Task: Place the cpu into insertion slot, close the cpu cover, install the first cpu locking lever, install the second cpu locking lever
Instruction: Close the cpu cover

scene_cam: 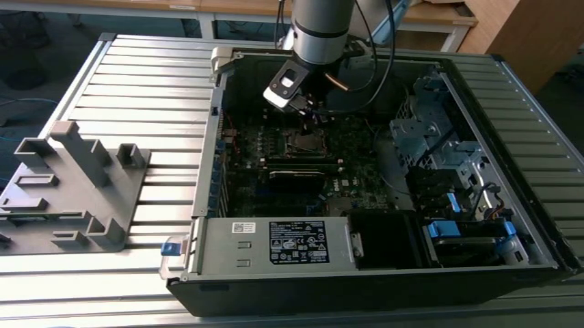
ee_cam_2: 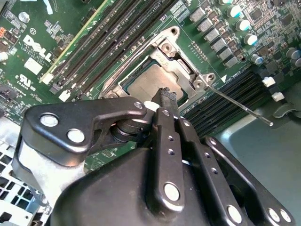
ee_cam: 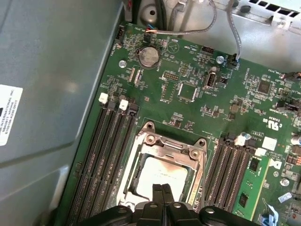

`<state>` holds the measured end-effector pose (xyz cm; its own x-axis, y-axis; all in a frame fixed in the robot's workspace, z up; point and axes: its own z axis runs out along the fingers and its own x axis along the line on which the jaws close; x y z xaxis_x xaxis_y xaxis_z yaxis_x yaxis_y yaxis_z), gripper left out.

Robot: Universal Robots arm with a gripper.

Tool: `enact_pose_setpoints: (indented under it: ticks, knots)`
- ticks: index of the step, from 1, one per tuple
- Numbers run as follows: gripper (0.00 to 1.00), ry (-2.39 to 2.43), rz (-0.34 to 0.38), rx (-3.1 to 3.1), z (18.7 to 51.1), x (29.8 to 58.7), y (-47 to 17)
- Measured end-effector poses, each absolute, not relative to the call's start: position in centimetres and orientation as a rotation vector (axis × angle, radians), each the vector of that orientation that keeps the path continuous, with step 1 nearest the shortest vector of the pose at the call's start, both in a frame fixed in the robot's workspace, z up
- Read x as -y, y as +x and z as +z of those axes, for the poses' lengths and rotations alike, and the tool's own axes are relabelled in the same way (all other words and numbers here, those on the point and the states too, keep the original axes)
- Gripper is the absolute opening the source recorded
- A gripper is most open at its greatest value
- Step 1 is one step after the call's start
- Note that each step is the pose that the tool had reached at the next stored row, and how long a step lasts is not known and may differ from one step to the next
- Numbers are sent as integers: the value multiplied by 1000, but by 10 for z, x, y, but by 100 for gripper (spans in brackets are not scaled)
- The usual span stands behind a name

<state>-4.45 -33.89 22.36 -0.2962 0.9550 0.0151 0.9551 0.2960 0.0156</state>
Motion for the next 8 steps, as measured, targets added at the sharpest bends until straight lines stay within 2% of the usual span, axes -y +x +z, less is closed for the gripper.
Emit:
enact_pose_setpoints:
  ticks: [8]
  knots:
    - [11, -1773, -34, 2588, 224, 339, -44]
